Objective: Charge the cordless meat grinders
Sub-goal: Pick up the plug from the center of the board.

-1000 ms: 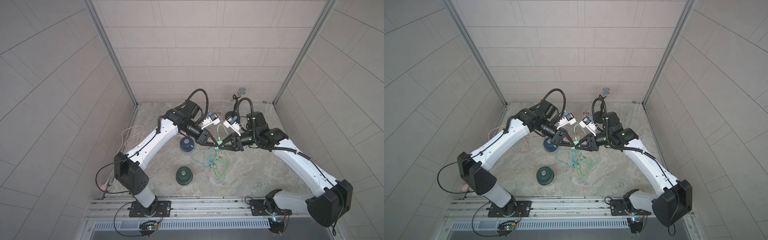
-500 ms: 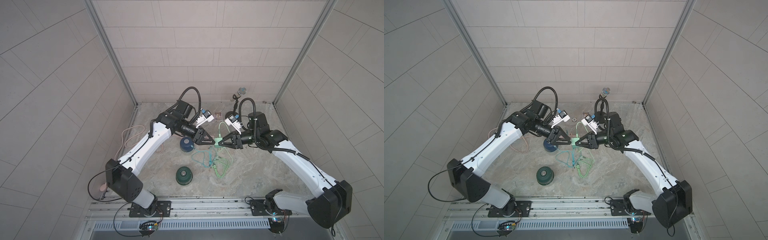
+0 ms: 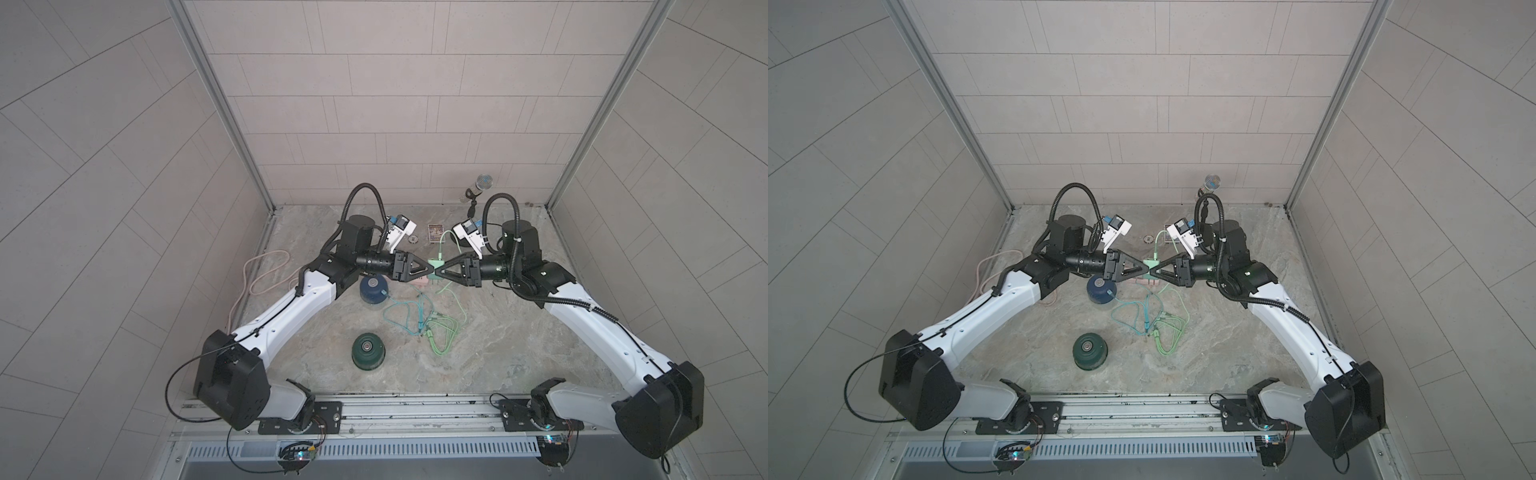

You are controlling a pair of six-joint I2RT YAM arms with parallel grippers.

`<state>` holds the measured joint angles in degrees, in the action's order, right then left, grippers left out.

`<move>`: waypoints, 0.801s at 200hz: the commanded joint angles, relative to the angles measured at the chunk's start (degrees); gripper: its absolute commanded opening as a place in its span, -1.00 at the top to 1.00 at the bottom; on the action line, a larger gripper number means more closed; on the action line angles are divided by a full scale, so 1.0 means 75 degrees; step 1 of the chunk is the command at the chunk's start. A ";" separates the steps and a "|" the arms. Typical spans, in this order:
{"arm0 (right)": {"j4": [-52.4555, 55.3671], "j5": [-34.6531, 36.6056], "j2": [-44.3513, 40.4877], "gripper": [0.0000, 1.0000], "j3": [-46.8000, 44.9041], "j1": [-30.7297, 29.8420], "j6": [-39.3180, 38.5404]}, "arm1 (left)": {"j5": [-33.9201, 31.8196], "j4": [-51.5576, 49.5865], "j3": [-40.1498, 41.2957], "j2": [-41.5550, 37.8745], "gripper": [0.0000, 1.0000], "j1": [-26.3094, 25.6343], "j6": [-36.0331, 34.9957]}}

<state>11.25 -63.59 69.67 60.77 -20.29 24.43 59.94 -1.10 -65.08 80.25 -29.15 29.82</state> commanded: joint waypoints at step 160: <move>-0.1276 -0.0251 -0.0009 0.74 -0.0163 0.0163 0.0786 | 0.0729 0.1438 0.0240 0.0043 0.26 -0.0027 0.1200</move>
<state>4.14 -64.07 69.76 60.27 -18.96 29.89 64.18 6.11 -62.98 80.25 -29.15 36.86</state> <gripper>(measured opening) 0.296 0.389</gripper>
